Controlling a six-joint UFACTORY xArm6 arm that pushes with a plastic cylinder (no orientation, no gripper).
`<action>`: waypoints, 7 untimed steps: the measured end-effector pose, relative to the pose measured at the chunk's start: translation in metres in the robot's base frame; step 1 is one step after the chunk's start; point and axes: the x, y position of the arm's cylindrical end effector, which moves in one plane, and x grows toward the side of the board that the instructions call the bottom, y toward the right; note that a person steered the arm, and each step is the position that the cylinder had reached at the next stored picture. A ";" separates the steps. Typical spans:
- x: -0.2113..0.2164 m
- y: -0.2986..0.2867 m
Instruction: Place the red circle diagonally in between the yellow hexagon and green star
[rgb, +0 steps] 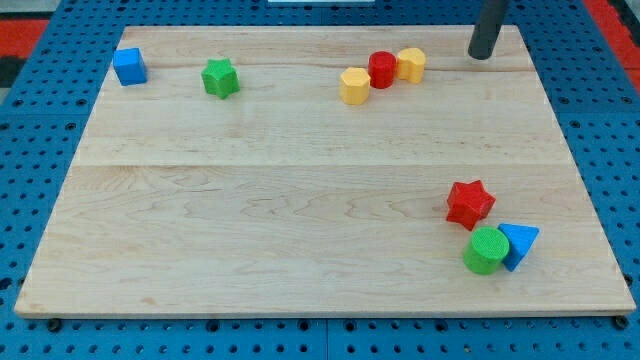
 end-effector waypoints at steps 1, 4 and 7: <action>-0.001 -0.016; 0.020 -0.115; 0.034 -0.175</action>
